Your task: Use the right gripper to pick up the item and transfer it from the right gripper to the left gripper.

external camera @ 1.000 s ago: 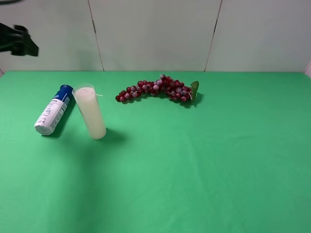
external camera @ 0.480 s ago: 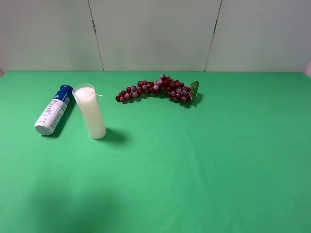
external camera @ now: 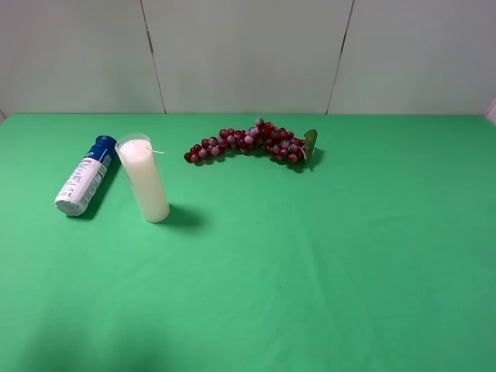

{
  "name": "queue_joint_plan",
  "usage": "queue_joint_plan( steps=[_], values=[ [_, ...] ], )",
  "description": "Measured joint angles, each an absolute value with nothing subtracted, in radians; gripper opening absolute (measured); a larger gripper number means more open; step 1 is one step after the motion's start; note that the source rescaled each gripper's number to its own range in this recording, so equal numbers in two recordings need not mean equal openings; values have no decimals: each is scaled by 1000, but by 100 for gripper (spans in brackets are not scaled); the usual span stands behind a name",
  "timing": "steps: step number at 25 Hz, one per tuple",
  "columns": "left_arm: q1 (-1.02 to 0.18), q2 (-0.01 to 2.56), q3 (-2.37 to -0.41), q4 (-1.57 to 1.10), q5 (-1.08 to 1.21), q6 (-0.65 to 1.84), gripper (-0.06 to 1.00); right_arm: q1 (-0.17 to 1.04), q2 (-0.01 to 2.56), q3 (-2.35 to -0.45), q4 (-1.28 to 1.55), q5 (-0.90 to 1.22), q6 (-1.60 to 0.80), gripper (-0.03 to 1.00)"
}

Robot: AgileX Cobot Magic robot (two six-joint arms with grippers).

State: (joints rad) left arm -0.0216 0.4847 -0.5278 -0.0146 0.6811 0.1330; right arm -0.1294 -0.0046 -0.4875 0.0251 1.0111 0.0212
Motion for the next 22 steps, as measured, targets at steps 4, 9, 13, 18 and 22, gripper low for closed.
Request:
queue_joint_plan(
  steps=[4, 9, 13, 18, 22],
  values=[
    [-22, 405, -521, -49, 805, 132, 76, -129, -5, -487, 25, 1011, 21, 100],
    [-22, 271, -521, -61, 891, 132, 76, -129, -5, -487, 25, 1011, 21, 100],
    [-22, 163, -521, -63, 945, 132, 76, -129, -5, -487, 25, 1011, 21, 100],
    [-22, 65, -521, -68, 984, 121, 76, -129, -5, -487, 25, 1012, 21, 100],
    [-22, 7, -514, -69, 1036, 103, 76, -129, -5, -487, 25, 1012, 21, 100]
  ],
)
